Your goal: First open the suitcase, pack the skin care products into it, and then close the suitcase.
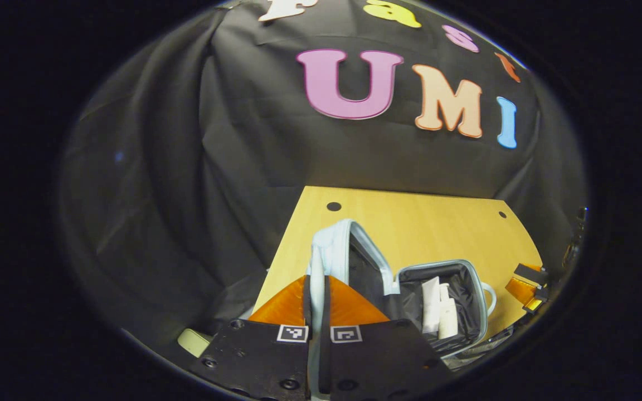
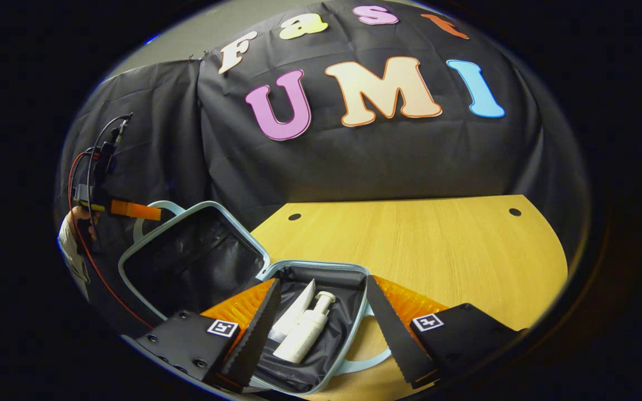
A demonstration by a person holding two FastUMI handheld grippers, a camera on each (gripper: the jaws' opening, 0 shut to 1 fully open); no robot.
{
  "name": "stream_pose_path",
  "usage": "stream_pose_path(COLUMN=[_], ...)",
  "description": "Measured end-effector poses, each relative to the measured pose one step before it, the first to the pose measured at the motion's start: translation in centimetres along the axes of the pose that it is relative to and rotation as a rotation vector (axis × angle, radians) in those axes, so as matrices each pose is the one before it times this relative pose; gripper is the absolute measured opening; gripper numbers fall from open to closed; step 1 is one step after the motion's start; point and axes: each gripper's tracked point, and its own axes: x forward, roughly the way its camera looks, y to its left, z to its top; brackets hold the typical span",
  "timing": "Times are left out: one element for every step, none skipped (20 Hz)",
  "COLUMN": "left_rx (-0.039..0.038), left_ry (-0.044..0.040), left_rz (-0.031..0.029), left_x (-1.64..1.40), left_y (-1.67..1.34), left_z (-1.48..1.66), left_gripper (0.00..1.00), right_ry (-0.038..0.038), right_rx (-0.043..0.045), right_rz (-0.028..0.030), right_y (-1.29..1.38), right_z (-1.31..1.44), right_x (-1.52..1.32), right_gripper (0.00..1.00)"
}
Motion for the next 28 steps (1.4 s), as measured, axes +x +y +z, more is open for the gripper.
stream_pose_path(left_rx=[-0.00448,0.00443,0.00132,0.00839,0.00338,0.00864,0.01435,0.00991,0.01277,-0.00220,0.00452,-0.00056,-0.00197,-0.00419,-0.00670,-0.01514,-0.01047,-0.01136,-0.00825,0.00251,0.00657,0.00629,0.01242,0.00684,0.00592,0.00285,0.00108,0.00119], left_ry=[-0.00288,-0.00981,-0.00682,-0.01058,-0.00401,-0.00346,-0.00546,-0.00480,-0.00691,-0.00769,0.00856,0.00054,-0.00068,0.00946,0.00447,-0.00204,0.01094,0.00913,0.00284,0.00864,0.00474,0.00425,0.02194,0.01655,0.02201,0.02721,0.02222,0.02179], left_rz=[-0.00922,-0.01674,-0.01500,-0.01835,-0.02370,-0.02321,-0.02438,-0.02763,-0.02021,-0.02516,-0.02498,-0.03055,-0.03210,-0.03325,-0.02858,-0.02094,-0.02656,-0.02287,-0.02422,-0.01369,-0.00425,-0.00267,-0.00219,-0.00410,-0.00189,-0.00585,-0.00346,-0.00244], left_x=[-0.362,-0.396,-0.456,-0.356,-0.214,-0.194,0.093,0.038,0.339,0.485,0.552,0.461,0.625,0.538,0.535,0.565,0.478,0.513,0.871,0.592,0.773,0.813,0.735,0.594,0.740,0.699,0.808,0.857], left_y=[-1.125,-1.269,-1.340,-1.254,-1.549,-1.559,-1.604,-1.859,-1.405,-1.710,-1.598,-1.934,-1.544,-1.636,-1.389,-1.212,-1.334,-1.019,-1.013,-0.854,-0.785,-0.651,-0.715,-0.669,-0.639,-0.665,-0.630,-0.530], left_z=[0.255,0.546,0.421,0.504,0.480,0.243,0.423,0.249,0.410,0.318,-0.156,0.126,-0.113,-0.234,-0.161,-0.258,-0.454,-0.593,-0.520,-0.684,-0.419,-0.421,-0.730,-0.703,-0.896,-1.025,-0.906,-0.846], left_gripper=[0.00,0.00,0.00,0.00,0.00,0.00,0.02,0.02,0.00,0.00,0.00,0.00,0.01,0.03,0.02,0.02,0.02,0.02,0.02,0.04,0.04,0.04,0.04,0.06,0.04,0.07,0.04,0.05], right_ry=[-0.00356,-0.00312,-0.00691,-0.00450,-0.00638,-0.00548,-0.00381,-0.00361,-0.00192,-0.00484,-0.00482,-0.00442,-0.00548,-0.00492,-0.00591,-0.00521,-0.00287,-0.00335,-0.00228,-0.00177,-0.00044,0.00075,0.00060,0.00051,0.00020,-0.00119,-0.00100,0.00001], right_rx=[0.00467,0.00300,0.00234,0.00273,0.00415,0.00527,0.00705,0.00700,0.00765,0.00773,0.00675,0.00331,0.00160,0.00165,0.00044,-0.00097,-0.00033,0.00160,0.00327,0.00218,0.00022,0.00026,0.00053,-0.00064,-0.00035,-0.00027,0.00038,0.00158], right_rz=[0.00005,-0.00065,-0.00296,-0.00414,-0.00395,-0.00687,-0.00484,-0.00537,-0.00472,-0.00573,-0.00545,-0.00716,-0.00655,-0.00685,-0.00517,-0.00834,-0.00905,-0.01058,-0.00774,-0.00754,-0.00961,-0.00663,-0.00744,-0.00682,-0.00641,-0.00729,-0.00736,-0.00739], right_y=[-0.566,-0.528,-0.680,-0.650,-0.780,-0.763,-0.758,-0.667,-0.629,-0.645,-0.667,-0.612,-0.676,-0.642,-0.482,-0.582,-0.639,-0.735,-0.503,-0.578,-0.701,-0.489,-0.649,-0.438,-0.486,-0.595,-0.493,-0.589], right_z=[0.072,0.035,0.274,0.154,0.217,0.038,0.181,0.152,0.096,0.071,0.203,0.105,0.252,0.253,0.203,0.072,0.178,0.066,0.140,0.029,0.011,0.006,0.062,-0.087,0.089,-0.003,-0.003,-0.110], right_x=[-0.451,-0.437,-0.451,-0.507,-0.492,-0.441,-0.379,-0.323,-0.415,-0.539,-0.453,-0.376,-0.440,-0.332,-0.266,-0.352,-0.273,-0.343,-0.254,-0.308,-0.259,-0.218,-0.331,-0.158,-0.288,-0.307,-0.264,-0.235], right_gripper=[0.97,0.97,0.97,0.97,0.97,0.97,0.97,0.97,0.97,0.97,0.97,0.97,0.97,0.97,0.97,0.97,0.97,0.97,0.97,0.97,0.97,0.97,0.97,0.97,0.97,0.97,0.97,0.97])
